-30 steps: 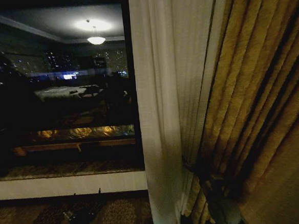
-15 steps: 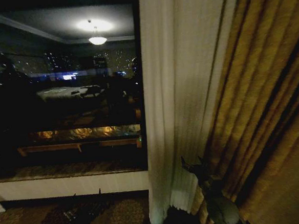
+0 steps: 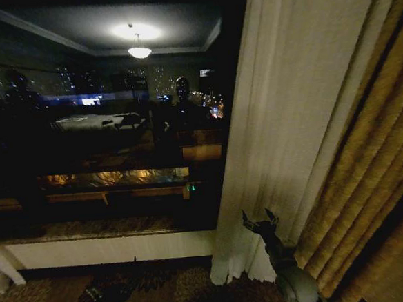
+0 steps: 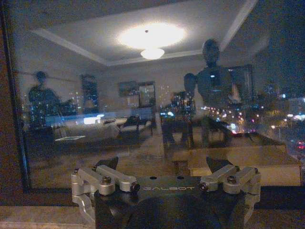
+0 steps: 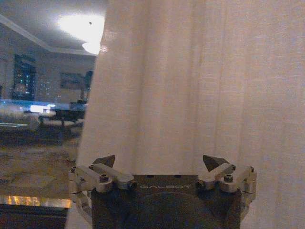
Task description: Open the curtains by pulling them apart, changing their state from closed to fully open.
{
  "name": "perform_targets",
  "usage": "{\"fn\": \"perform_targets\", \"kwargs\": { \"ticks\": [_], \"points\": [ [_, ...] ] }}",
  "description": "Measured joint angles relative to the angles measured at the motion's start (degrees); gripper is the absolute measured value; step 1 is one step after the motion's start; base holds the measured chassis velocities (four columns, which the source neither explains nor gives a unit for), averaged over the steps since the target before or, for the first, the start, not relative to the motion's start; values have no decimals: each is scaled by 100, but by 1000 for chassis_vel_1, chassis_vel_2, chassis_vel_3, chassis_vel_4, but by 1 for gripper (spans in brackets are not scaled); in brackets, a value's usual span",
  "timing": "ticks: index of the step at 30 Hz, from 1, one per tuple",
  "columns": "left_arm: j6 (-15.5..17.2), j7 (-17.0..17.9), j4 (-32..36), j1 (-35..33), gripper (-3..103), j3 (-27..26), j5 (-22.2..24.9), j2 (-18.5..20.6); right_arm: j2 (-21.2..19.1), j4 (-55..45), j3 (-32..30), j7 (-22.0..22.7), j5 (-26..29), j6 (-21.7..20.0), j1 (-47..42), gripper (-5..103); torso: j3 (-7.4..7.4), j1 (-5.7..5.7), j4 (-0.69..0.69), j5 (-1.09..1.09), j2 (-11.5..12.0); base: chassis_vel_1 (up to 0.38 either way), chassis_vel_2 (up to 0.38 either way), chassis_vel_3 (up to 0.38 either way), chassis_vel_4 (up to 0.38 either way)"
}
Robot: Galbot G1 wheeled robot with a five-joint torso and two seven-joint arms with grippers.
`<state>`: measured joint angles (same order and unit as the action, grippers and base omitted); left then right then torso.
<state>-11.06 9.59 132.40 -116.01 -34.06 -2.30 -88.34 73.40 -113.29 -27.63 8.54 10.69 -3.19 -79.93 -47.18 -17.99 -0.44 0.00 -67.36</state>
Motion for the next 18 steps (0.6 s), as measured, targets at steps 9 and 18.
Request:
{"fn": "perform_targets", "kwargs": {
  "ticks": [9, 18],
  "points": [
    [-42, 5, 1, -73, 100, 73, -40, -15, -70, -101, -64, -115, 20, -31, -124, 100, -1, 1, 1, 4, 1, -28, -34, 37, 50],
    [-124, 18, -17, -155, 100, 69, -49, -25, -67, -126, -39, -198, 31, -31, -170, 100, 0, 1, 0, 1, 0, -8, 28, 11, -38]
  ]
}}
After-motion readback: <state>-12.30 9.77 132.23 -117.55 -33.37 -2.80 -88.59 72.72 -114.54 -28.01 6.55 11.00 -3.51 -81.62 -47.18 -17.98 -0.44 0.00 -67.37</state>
